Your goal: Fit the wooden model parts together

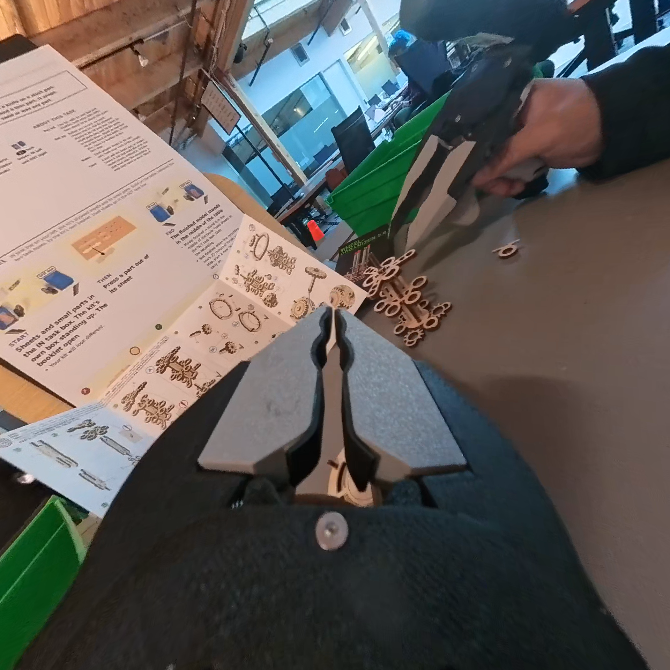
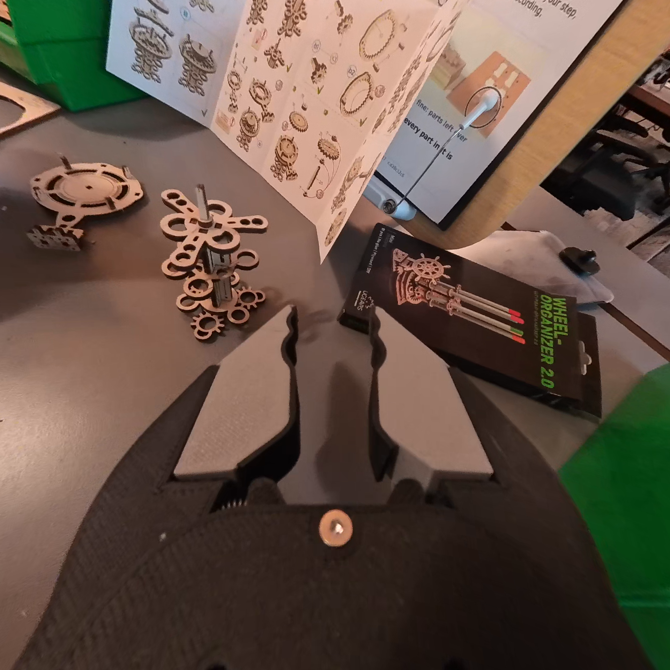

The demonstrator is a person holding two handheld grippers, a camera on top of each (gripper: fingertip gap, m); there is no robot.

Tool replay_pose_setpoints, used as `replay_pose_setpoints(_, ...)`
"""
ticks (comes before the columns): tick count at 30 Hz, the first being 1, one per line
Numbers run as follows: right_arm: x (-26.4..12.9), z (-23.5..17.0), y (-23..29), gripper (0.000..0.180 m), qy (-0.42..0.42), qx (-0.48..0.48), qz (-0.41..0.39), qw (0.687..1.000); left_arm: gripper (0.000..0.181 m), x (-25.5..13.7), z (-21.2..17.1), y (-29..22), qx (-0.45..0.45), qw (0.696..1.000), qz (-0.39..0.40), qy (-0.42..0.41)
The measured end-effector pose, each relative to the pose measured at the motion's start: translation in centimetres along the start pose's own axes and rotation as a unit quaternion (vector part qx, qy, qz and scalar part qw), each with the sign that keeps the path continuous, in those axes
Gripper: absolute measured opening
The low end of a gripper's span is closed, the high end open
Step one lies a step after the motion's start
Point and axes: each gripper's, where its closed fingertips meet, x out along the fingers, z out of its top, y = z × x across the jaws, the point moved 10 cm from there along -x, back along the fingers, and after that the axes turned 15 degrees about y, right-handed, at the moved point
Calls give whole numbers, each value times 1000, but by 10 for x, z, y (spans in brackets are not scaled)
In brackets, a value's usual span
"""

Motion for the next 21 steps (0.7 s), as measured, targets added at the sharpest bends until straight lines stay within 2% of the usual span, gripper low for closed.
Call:
replay_pose_setpoints(7, 6, 7, 3, 36, -8, 1, 4, 1000, 0, -2, 6, -9, 15, 1000, -8, -7)
replay_pose_setpoints(13, 21, 17, 3, 36, -1, -15, 9, 1000, 0, -2, 6, -17, 6, 997, -70, -11)
replay_pose_setpoints(21, 24, 21, 2, 36, -19, -13, 39, 999, 0, -30, 0, -5, -9, 992, -111, -54)
